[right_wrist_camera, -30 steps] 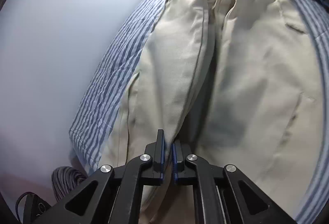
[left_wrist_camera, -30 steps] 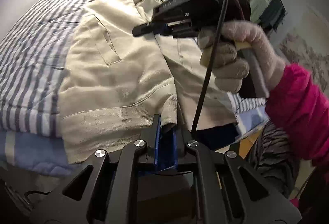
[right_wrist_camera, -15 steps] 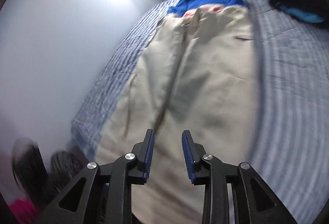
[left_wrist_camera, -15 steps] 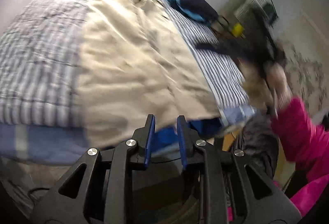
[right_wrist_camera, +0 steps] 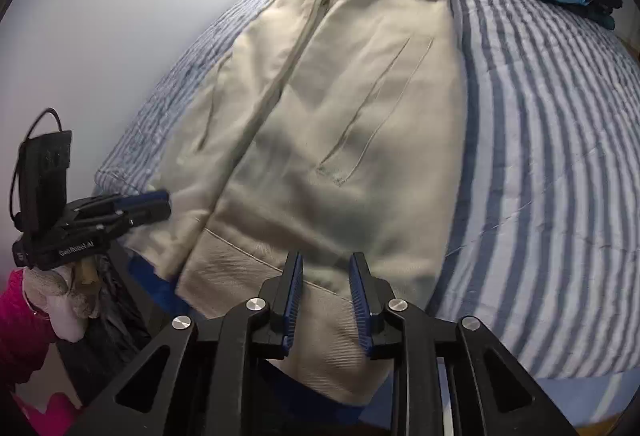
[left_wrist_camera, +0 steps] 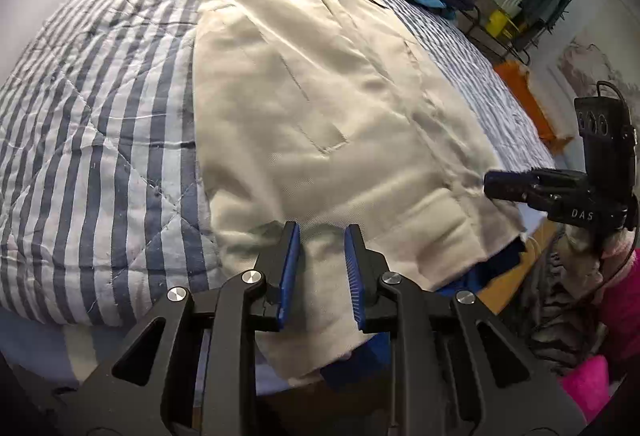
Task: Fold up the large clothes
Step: 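Grasp the jacket hem with both grippers and lift it toward the collar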
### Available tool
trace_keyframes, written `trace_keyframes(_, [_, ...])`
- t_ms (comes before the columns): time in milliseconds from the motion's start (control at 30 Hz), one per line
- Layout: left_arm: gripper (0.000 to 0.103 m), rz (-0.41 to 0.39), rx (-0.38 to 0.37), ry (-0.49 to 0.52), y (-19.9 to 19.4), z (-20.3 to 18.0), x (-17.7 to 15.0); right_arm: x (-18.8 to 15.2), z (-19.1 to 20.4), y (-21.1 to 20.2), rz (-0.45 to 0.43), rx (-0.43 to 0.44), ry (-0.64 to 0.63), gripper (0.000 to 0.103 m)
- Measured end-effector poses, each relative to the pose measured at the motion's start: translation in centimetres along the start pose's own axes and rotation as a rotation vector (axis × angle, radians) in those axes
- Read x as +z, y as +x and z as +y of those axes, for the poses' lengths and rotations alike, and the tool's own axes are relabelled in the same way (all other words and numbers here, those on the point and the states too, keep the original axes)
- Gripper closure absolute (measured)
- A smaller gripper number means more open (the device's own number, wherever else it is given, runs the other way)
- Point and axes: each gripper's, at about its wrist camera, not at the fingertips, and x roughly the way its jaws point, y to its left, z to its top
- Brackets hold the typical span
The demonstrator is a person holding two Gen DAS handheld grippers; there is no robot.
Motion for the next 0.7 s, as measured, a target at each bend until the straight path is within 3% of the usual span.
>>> trace_keyframes(67, [0.064, 0.000, -0.037, -0.063, -0.9, 1.0, 0.5, -0.4, -0.7, -1.7, -0.033, 0.002, 0.024, 0.041])
trace_keyframes(100, [0.045, -0.009, -0.045, -0.109, -1.5, 1.7, 0.6, -0.7, -1.4, -2.5, -0.053, 0.012, 0.048, 0.036])
trace_keyframes(133, [0.034, -0.020, -0.051, -0.154, -1.9, 2.6, 0.7, -0.9, -1.9, -2.9, -0.057, 0.023, 0.071, 0.032])
trace_keyframes(167, [0.031, -0.024, -0.054, -0.192, -2.1, 3.3, 0.4, -1.1, -2.7, -3.1, -0.051, 0.049, 0.102, 0.032])
trace_keyframes(300, [0.031, 0.044, -0.160, -0.389, -0.6, 6.7, -0.4, -2.4, -5.1, -2.0, 0.009, 0.178, 0.210, 0.033])
trace_keyframes(467, [0.033, 0.027, -0.229, -0.399, -0.2, 6.0, -1.1, -3.4, -5.8, 0.9, 0.098, 0.299, 0.253, 0.043])
trace_keyframes(567, [0.039, 0.072, -0.260, -0.385, 0.6, 4.8, -2.2, -3.8, -6.1, 1.6, 0.089, 0.379, 0.288, 0.043])
trace_keyframes(633, [0.051, 0.095, -0.271, -0.394, 1.1, 4.2, -3.0, -4.0, -6.6, 1.6, 0.079, 0.417, 0.318, 0.045])
trace_keyframes(700, [0.056, 0.087, -0.273, -0.417, 1.3, 4.2, -3.4, -4.2, -6.9, 2.3, 0.083, 0.437, 0.337, 0.050])
